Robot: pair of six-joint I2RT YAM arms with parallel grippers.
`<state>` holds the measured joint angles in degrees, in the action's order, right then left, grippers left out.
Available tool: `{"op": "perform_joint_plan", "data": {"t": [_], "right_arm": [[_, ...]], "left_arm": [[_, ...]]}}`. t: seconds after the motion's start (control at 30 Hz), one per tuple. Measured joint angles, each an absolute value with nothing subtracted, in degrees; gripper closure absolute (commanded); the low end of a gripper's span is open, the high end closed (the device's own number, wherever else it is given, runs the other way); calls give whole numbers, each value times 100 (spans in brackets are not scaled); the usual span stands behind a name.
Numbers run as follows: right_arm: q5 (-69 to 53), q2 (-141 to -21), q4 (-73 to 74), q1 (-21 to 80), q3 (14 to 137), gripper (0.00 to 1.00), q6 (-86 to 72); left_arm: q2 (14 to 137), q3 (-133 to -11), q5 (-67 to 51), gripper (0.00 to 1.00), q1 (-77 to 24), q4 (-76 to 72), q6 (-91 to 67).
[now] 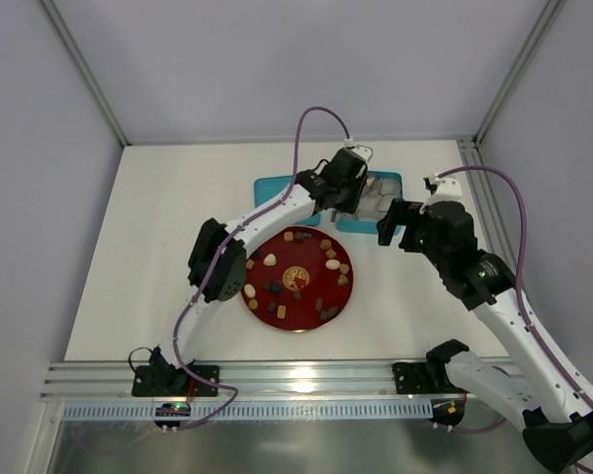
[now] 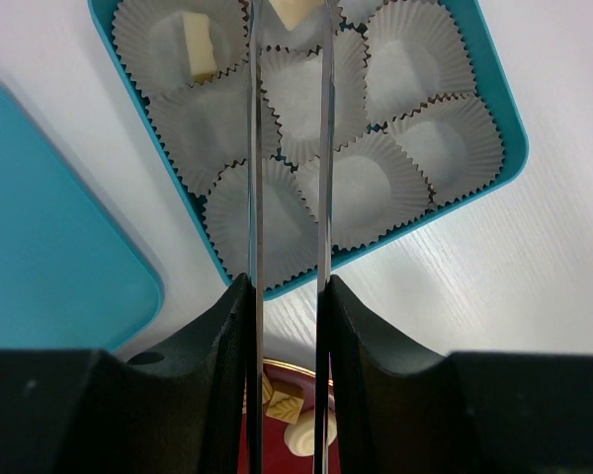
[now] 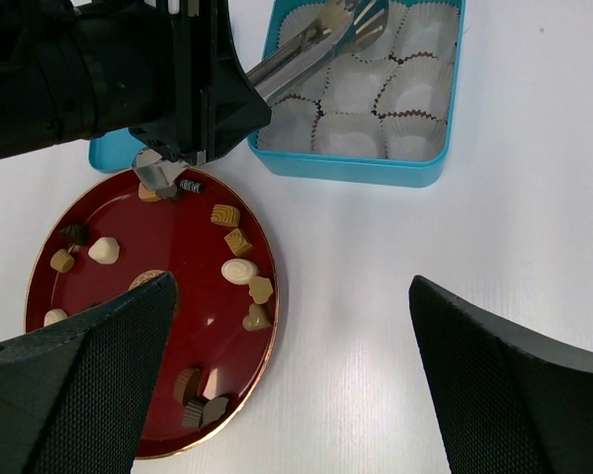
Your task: Pack the chocolate
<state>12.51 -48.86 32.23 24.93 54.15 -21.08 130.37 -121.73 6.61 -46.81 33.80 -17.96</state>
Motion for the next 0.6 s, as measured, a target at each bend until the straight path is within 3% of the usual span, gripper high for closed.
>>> {"op": "perform_joint_plan", "data": {"t": [0.6], "right_arm": [[1258, -4823, 3223, 2488, 5415, 0, -2086]], "left_arm": [[13196, -12289, 663, 69, -4683, 3238, -1730]]}}
